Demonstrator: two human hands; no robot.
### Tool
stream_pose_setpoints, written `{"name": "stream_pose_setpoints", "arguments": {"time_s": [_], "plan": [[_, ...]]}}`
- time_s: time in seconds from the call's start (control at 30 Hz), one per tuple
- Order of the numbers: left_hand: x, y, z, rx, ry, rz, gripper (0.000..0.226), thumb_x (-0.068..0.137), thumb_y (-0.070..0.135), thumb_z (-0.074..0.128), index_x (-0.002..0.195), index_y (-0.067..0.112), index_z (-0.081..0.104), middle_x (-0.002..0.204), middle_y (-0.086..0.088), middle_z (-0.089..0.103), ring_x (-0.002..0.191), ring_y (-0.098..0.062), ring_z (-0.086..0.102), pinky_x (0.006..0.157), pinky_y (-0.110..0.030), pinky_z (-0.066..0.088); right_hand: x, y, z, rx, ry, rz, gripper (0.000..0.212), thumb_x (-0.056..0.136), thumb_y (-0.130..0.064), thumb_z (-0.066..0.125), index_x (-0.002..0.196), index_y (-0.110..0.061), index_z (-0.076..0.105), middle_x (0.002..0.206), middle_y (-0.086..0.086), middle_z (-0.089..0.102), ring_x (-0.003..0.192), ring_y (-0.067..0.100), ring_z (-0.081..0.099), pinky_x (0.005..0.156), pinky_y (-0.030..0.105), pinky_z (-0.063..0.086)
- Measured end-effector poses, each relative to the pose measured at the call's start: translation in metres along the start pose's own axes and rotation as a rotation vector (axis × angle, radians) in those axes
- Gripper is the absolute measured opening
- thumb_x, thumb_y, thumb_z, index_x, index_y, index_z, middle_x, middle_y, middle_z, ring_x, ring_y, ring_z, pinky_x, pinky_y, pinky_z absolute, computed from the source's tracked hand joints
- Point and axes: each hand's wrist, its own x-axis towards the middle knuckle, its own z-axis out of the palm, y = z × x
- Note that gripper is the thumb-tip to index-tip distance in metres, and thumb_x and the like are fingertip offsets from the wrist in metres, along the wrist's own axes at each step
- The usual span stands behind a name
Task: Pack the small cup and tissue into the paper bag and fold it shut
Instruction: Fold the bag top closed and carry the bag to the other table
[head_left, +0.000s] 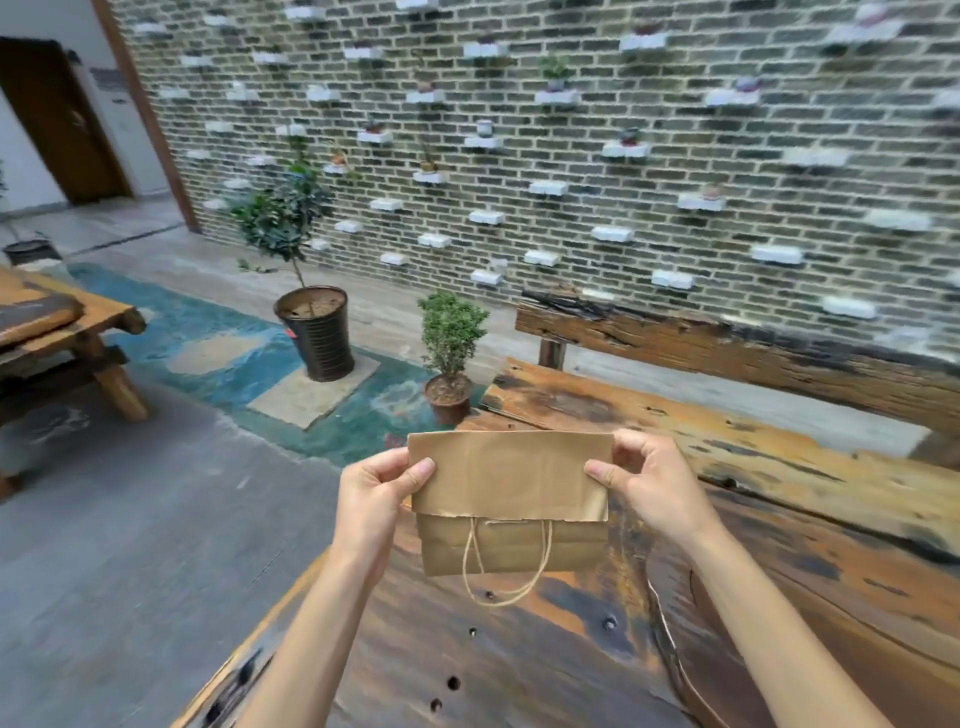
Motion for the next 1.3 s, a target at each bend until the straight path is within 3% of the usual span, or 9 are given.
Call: {"name": "stream_pose_setpoints", "arguments": {"time_s": [0.13, 0.23, 0.33, 0.47, 0.53, 0.8, 0.93, 1.1, 1.3], "plan": [[0.033, -0.034, -0.006, 0.015, -0.114, -0.082, 0.006, 0.081, 0.008, 0.074, 0.082, 0.003, 0.077, 0.084, -0.010, 0.074, 0.079, -0.020, 0.062, 0.081, -0.041, 0.048, 0.002, 0.023, 0.022, 0.011, 0.053, 0.119, 0.027, 0.083, -0.002, 0.074, 0.070, -0.025, 0.067, 0.064, -0.025, 0.070, 0.060, -0.012, 0.059, 0.065, 0.008, 0.044], [0.053, -0.064, -0.007, 0.025, -0.199, -0.121, 0.035, 0.071, 0.028, 0.083, 0.079, -0.003, 0.067, 0.083, -0.008, 0.063, 0.081, -0.018, 0.055, 0.078, -0.038, 0.042, -0.002, 0.048, 0.037, 0.035, 0.112, 0.217, 0.019, 0.083, 0.001, 0.073, 0.078, -0.018, 0.073, 0.079, -0.009, 0.078, 0.076, 0.007, 0.071, 0.079, 0.027, 0.054], [0.063, -0.090, -0.003, 0.043, -0.237, -0.193, 0.007, 0.079, 0.001, 0.073, 0.072, 0.002, 0.073, 0.070, 0.008, 0.074, 0.069, -0.005, 0.066, 0.070, -0.022, 0.051, -0.009, 0.071, 0.050, 0.004, 0.155, 0.298, 0.011, 0.082, -0.006, 0.075, 0.087, -0.016, 0.076, 0.085, 0.005, 0.079, 0.082, 0.028, 0.073, 0.081, 0.041, 0.055], [0.070, -0.128, -0.001, 0.102, -0.307, -0.264, 0.017, 0.084, -0.005, 0.067, 0.070, -0.006, 0.057, 0.055, 0.015, 0.066, 0.055, 0.003, 0.059, 0.057, -0.010, 0.045, -0.014, 0.096, 0.066, -0.035, 0.215, 0.369, 0.028, 0.080, -0.003, 0.076, 0.084, -0.030, 0.072, 0.063, -0.005, 0.072, 0.059, 0.004, 0.063, 0.066, 0.022, 0.049], [0.077, -0.148, -0.004, 0.144, -0.326, -0.335, 0.015, 0.083, -0.003, 0.070, 0.068, -0.002, 0.069, 0.063, 0.011, 0.072, 0.062, -0.002, 0.064, 0.060, -0.013, 0.048, -0.016, 0.108, 0.076, -0.072, 0.191, 0.410, 0.025, 0.081, -0.001, 0.075, 0.085, -0.024, 0.070, 0.055, -0.009, 0.067, 0.052, -0.005, 0.057, 0.058, 0.012, 0.044], [0.085, -0.214, -0.012, 0.327, -0.387, -0.495, 0.044, 0.082, -0.002, 0.072, 0.044, 0.019, 0.063, 0.049, 0.015, 0.059, 0.050, 0.000, 0.052, 0.056, -0.015, 0.043, -0.032, 0.177, 0.117, -0.140, 0.121, 0.662, 0.031, 0.075, 0.001, 0.079, 0.066, -0.026, 0.067, 0.068, -0.003, 0.075, 0.060, -0.001, 0.065, 0.067, 0.021, 0.051], [0.085, -0.250, -0.012, 0.391, -0.395, -0.531, 0.054, 0.080, 0.002, 0.075, 0.041, 0.019, 0.042, 0.049, 0.013, 0.035, 0.051, -0.006, 0.032, 0.061, -0.029, 0.031, -0.036, 0.203, 0.130, -0.159, 0.141, 0.729, 0.024, 0.072, -0.005, 0.082, 0.067, -0.025, 0.070, 0.072, -0.006, 0.076, 0.069, 0.003, 0.070, 0.073, 0.026, 0.053], [0.085, -0.276, -0.015, 0.467, -0.413, -0.594, 0.030, 0.079, 0.003, 0.076, 0.052, 0.005, 0.063, 0.060, 0.004, 0.056, 0.065, -0.014, 0.052, 0.068, -0.031, 0.041, -0.036, 0.228, 0.137, -0.131, 0.131, 0.782, 0.021, 0.073, 0.001, 0.081, 0.068, -0.016, 0.071, 0.073, -0.005, 0.074, 0.061, -0.018, 0.062, 0.064, 0.000, 0.044], [0.083, -0.286, -0.009, 0.454, -0.372, -0.666, 0.035, 0.080, -0.001, 0.074, 0.053, 0.021, 0.075, 0.056, 0.015, 0.069, 0.054, 0.005, 0.061, 0.071, -0.027, 0.049, -0.039, 0.254, 0.146, -0.069, 0.106, 0.828, 0.028, 0.073, 0.004, 0.080, 0.065, -0.020, 0.069, 0.077, 0.001, 0.075, 0.070, 0.003, 0.068, 0.070, 0.014, 0.049]]}}
